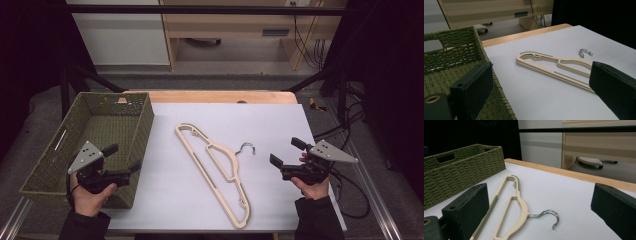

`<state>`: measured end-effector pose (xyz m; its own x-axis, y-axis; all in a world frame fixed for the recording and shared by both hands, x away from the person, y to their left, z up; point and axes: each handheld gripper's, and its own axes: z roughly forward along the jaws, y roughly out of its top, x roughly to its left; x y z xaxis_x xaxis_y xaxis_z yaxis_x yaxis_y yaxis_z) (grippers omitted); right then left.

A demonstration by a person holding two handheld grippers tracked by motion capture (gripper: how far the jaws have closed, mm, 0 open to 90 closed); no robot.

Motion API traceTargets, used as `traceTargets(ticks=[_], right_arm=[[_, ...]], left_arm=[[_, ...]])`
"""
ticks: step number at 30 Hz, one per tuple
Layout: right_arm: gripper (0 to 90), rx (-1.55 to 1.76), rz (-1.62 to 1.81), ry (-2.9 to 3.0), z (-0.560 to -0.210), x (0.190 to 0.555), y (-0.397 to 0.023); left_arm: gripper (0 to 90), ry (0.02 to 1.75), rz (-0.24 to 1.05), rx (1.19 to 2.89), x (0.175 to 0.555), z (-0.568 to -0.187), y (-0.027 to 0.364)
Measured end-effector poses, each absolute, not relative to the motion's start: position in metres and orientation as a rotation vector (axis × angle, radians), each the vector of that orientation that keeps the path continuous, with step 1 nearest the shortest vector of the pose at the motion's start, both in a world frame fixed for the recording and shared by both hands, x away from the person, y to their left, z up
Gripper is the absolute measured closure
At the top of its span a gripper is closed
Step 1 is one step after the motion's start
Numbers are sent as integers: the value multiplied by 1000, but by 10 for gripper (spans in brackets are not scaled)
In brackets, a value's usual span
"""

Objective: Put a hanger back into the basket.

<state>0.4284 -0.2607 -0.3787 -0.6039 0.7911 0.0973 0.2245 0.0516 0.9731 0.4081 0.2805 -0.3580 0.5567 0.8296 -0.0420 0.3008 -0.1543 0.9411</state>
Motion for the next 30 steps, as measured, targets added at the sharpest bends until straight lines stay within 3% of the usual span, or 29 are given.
traceTargets(ticks=[16,30], right_arm=[[21,1017,1562,1877,-381,428,-261],[22,1016,1560,1888,-383,428,-261]], left_arm=[[60,922,604,1744,411,-352,267],[66,820,548,1849,436,-342,201]])
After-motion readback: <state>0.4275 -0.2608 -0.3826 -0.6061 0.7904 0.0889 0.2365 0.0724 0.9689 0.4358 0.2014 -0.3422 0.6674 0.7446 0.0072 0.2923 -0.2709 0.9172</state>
